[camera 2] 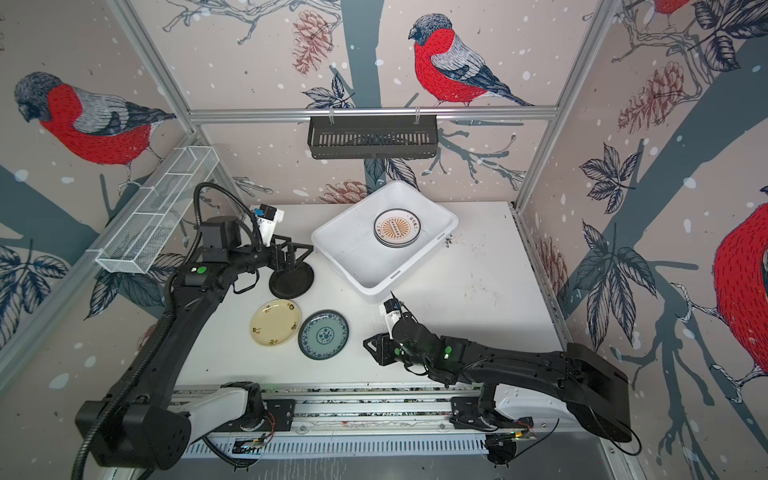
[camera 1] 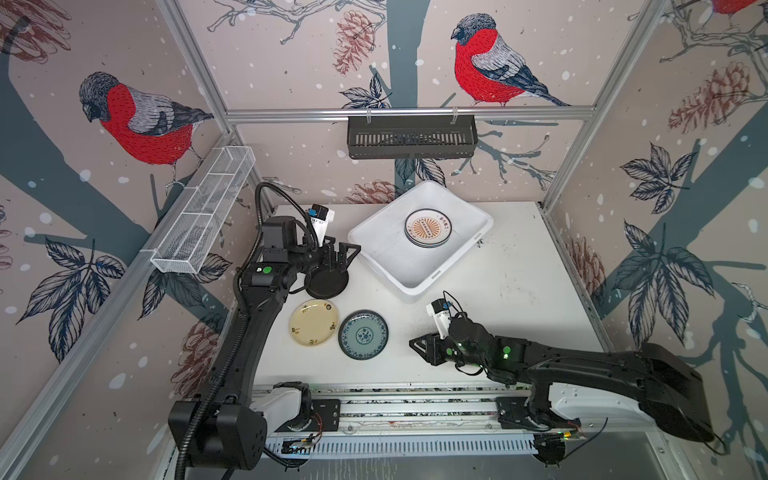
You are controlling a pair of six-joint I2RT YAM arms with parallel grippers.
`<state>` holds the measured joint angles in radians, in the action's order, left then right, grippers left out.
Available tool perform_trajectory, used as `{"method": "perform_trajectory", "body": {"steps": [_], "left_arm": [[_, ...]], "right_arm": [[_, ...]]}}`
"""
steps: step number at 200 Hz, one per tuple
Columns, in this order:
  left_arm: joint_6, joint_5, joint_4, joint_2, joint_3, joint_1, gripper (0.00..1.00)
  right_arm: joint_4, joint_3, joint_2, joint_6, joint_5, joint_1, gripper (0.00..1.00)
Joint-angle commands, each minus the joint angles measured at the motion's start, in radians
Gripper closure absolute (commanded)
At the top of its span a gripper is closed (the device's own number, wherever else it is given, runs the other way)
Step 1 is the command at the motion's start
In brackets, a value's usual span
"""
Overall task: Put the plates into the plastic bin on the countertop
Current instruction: 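Withdraw the right gripper from the bin while the left gripper reaches toward the black plate, then pinch the black plate rim with the left gripper and tilt it up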
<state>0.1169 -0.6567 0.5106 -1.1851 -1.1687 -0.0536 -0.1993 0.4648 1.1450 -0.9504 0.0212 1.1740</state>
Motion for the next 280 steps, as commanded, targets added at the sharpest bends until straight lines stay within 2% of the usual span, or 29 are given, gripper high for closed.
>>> {"method": "perform_trajectory", "body": {"steps": [1, 20, 52, 95, 113, 126, 146, 190, 210, 229, 260, 280], "left_arm": [[0.354, -0.035, 0.295, -0.048, -0.055, 0.005, 0.04], [0.530, -0.029, 0.465, -0.091, -0.064, 0.004, 0.05], [0.688, 0.012, 0.580, -0.142, -0.028, 0.003, 0.09], [0.795, 0.048, 0.681, -0.296, -0.040, 0.002, 0.21], [0.802, 0.047, 0.685, -0.362, -0.037, 0.002, 0.24], [0.766, 0.050, 0.632, -0.383, -0.030, 0.003, 0.25], [0.613, 0.105, 0.466, -0.375, -0.029, 0.017, 0.24], [0.338, 0.014, 0.318, -0.428, -0.114, 0.176, 0.27], [0.221, 0.008, 0.257, -0.463, -0.129, 0.239, 0.28], [0.162, -0.017, 0.223, -0.498, -0.120, 0.280, 0.28], [0.090, 0.036, 0.152, -0.534, -0.088, 0.308, 0.29], [0.018, 0.031, 0.114, -0.563, -0.075, 0.343, 0.30]], "right_arm": [[-0.078, -0.011, 0.012, -0.056, -0.066, 0.013, 0.69], [-0.046, -0.003, -0.025, -0.045, -0.087, 0.008, 0.70], [0.079, 0.033, -0.131, 0.004, -0.095, -0.044, 0.70], [0.225, 0.054, -0.333, 0.056, -0.109, -0.154, 0.70], [0.272, 0.055, -0.414, 0.067, -0.105, -0.205, 0.69], [0.309, 0.062, -0.462, 0.076, -0.103, -0.239, 0.69], [0.362, 0.079, -0.500, 0.094, -0.101, -0.275, 0.68], [0.363, 0.094, -0.487, 0.128, -0.063, -0.322, 0.68], [0.351, 0.099, -0.465, 0.142, -0.039, -0.346, 0.68], [0.335, 0.100, -0.453, 0.153, -0.021, -0.370, 0.68], [0.325, 0.095, -0.447, 0.165, 0.011, -0.409, 0.69], [0.325, 0.094, -0.442, 0.175, 0.040, -0.444, 0.69]]}}
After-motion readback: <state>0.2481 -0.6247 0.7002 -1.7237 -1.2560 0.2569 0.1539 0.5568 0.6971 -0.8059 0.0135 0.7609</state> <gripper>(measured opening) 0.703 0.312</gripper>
